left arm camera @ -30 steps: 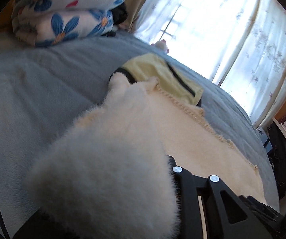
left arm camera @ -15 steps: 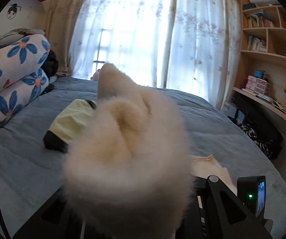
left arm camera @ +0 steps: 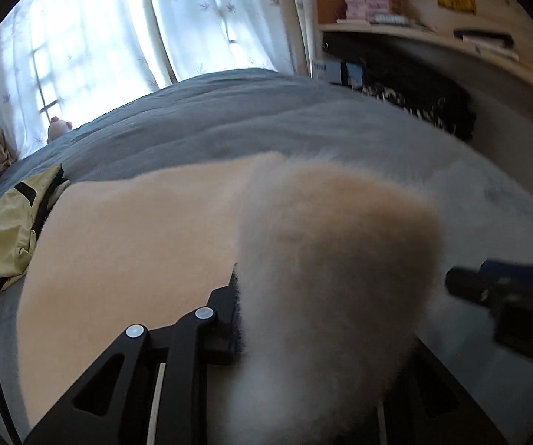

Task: Fold large clothes
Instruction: 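Fold the held cardigan half over the other half and open the left tool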

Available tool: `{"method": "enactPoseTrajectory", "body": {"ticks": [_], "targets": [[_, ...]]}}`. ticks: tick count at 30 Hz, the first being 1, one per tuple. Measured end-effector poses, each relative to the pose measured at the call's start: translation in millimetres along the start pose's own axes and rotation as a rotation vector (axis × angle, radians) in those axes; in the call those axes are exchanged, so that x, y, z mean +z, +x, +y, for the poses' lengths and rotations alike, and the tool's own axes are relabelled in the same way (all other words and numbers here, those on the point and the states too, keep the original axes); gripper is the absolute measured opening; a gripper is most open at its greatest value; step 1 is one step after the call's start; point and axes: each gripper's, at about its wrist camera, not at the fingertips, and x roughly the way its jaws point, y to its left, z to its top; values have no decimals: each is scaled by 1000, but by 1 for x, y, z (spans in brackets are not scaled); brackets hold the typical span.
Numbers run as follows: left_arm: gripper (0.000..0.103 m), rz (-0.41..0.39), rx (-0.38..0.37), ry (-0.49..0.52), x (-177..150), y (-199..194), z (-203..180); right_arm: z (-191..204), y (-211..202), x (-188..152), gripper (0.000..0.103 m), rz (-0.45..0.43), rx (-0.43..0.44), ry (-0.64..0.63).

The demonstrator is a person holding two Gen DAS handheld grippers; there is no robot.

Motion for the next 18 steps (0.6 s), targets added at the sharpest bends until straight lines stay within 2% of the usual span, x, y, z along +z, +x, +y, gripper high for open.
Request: {"method": "enactPoseTrajectory", "body": {"ticks": [1, 2, 3, 4, 5, 9, 13, 18], "targets": [[26, -16, 28, 43, -6, -1, -5, -3, 2, 0, 45, 17, 6, 7], [37, -27, 38, 68, -7, -5, -8, -4, 3, 0, 45, 29, 14, 10], [47, -21, 9, 79, -5, -9, -8, -5, 3, -2, 45, 41, 26, 16], [68, -9, -27, 75, -1, -14, -5, -7, 5, -2, 45, 48, 38, 21], [81, -5, -50, 65, 2, -21, -2, -7, 5, -2, 45, 52, 49, 24], [83, 6, -84, 60, 17, -56, 16, -5, 0, 3, 45, 23, 77, 16], [85, 37, -140, -14, 24, -91, 51, 3, -16, 12, 47, -10, 126, 7], [90, 37, -84, -149, 31, -122, 121, 16, -32, 28, 51, -12, 237, -3]]}}
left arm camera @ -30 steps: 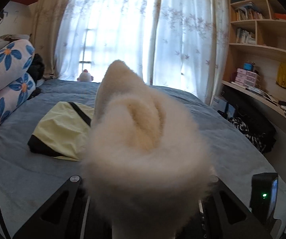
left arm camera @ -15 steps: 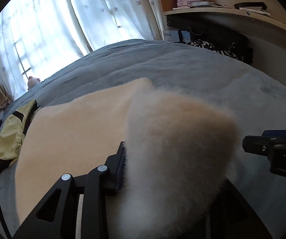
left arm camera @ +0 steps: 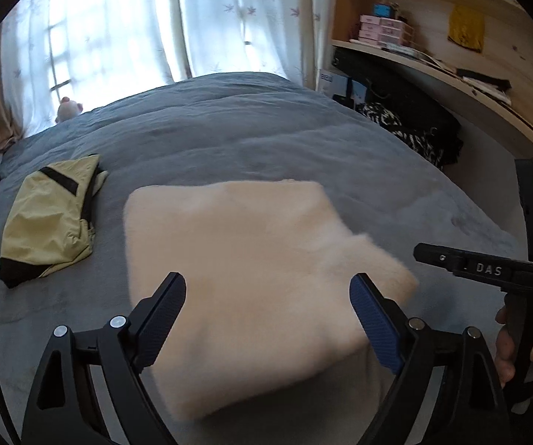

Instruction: Fold large clothes

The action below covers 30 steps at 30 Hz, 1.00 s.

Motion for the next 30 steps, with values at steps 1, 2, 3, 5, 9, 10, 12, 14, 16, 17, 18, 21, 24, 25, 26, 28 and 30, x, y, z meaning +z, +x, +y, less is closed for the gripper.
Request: {"method": "enactPoseTrajectory", "body": {"ticks": [1, 2, 3, 5, 9, 10, 12, 14, 16, 17, 18, 21, 24, 25, 26, 28, 30], "targets": [[91, 1, 16, -19, -1, -2, 11, 3, 0, 2, 56, 11, 28, 7], [91, 8, 45, -38, -3, -3, 24, 5, 3, 5, 57, 31, 59, 15], [91, 23, 74, -56, -4, -1, 35, 7, 6, 8, 60, 55, 87, 21], [91, 73, 105, -106, -11, 9, 61, 12, 15, 12, 60, 106, 137, 33], [91, 165, 87, -204, -26, 36, 103, 23, 40, 21, 60, 203, 193, 59], [91, 181, 78, -217, -30, 42, 108, 25, 47, 22, 60, 227, 195, 63], [91, 203, 58, -238, -37, 54, 118, 29, 63, 25, 60, 271, 202, 70], [90, 216, 41, -246, -41, 63, 123, 32, 76, 26, 60, 288, 194, 63], [84, 228, 46, -241, -45, 72, 124, 38, 91, 28, 51, 300, 201, 44], [80, 224, 39, -231, -46, 75, 123, 42, 99, 29, 37, 309, 206, 14], [77, 219, 33, -227, -45, 77, 122, 45, 104, 30, 21, 315, 198, -4], [54, 213, -7, -227, -38, 78, 118, 54, 86, 33, 18, 227, 179, -78], [44, 186, -39, -203, -32, 73, 107, 55, 44, 34, 17, 83, 195, -136], [44, 178, -42, -191, -32, 73, 103, 53, 40, 31, 17, 55, 168, -153], [44, 176, -45, -175, -33, 76, 98, 50, 42, 27, 17, 45, 127, -174], [45, 174, -28, -151, -37, 82, 88, 36, 68, 14, 17, 108, 63, -183], [45, 159, 17, -99, -42, 86, 75, 19, 95, -2, 17, 169, 67, -133]]}}
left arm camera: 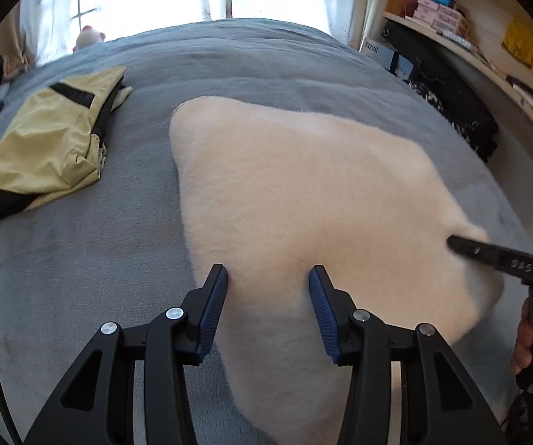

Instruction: Fold large clothes

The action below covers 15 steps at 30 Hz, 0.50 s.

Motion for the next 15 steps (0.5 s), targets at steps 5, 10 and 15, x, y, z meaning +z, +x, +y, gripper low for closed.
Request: {"method": "enactPoseTrajectory", "body": {"ticks": [5, 10, 15], "targets": [[54, -8, 38, 48, -1, -4, -9, 2, -15, 8, 25, -5, 31, 30], [67, 28, -55, -65, 20, -4, 21, -12, -31, 40, 50, -56, 35, 53], [69, 75, -90, -146, 45, 20, 47, -26, -1, 83, 51, -33, 35, 135]]}}
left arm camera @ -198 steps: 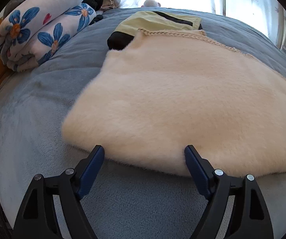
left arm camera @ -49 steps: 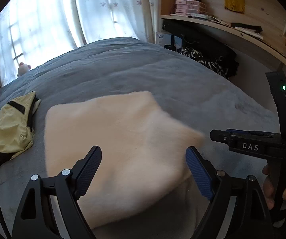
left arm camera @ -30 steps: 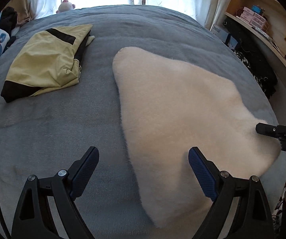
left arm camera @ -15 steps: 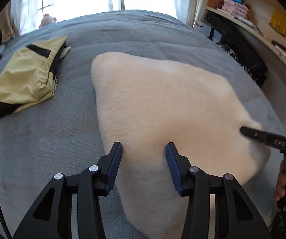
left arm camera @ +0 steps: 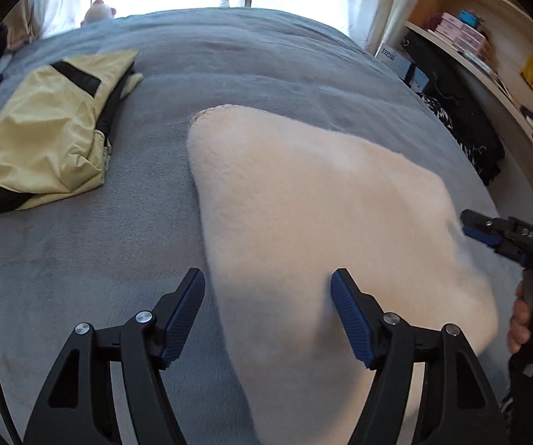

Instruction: Fold large clothes

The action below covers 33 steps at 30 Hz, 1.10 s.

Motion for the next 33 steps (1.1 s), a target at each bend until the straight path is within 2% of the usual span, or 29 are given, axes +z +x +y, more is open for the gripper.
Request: {"method": "enactPoseTrajectory", "body": {"ticks": [3, 4, 5, 7, 8, 11, 12, 13, 15, 18, 21, 24, 27, 29, 31, 33], "targets": [[69, 27, -42, -48, 21, 14, 9, -8, 28, 17, 51, 31, 0, 30], [69, 24, -37, -55, 28, 17, 11, -6, 37, 21, 28, 40, 2, 14], [68, 20, -29, -57, 33, 19, 10, -4, 38, 25, 21, 29, 6, -4], [61, -4, -16, -48, 40, 23, 10, 4, 32, 29, 15, -27, -4, -54], [61, -8, -9, -42, 41, 27, 10, 6, 35, 29, 15, -51, -18, -89], [63, -3, -42, -67, 40, 41, 17, 5, 57, 26, 19, -14, -93, -139], [63, -5, -52, -85, 39, 40, 19, 4, 54, 28, 22, -16, -97, -139], [63, -10, -54, -97, 39, 38, 22, 5, 50, 30, 30, -15, -108, -134], [63, -32, -11, -80, 35, 28, 18, 10, 36, 31, 38, -13, -137, -122], [62, -92, 64, -17, 27, 4, 3, 23, 9, 20, 38, -57, -186, -144], [60, -126, 56, 37, 7, -21, -17, 43, -16, -11, 38, -94, -142, -188], [52, -136, 23, 60, -16, -38, -34, 65, -28, -47, 38, -73, -68, -239], [51, -115, 4, 83, -42, -42, -50, 85, -28, -83, 38, -35, -32, -304], [51, -105, 19, 105, -54, -40, -56, 92, -25, -100, 38, -26, -45, -346], [51, -92, 50, 111, -65, -37, -57, 90, -22, -111, 38, -27, -106, -385], [51, -68, 117, 100, -72, -29, -49, 78, -24, -117, 37, -40, -188, -391]]}}
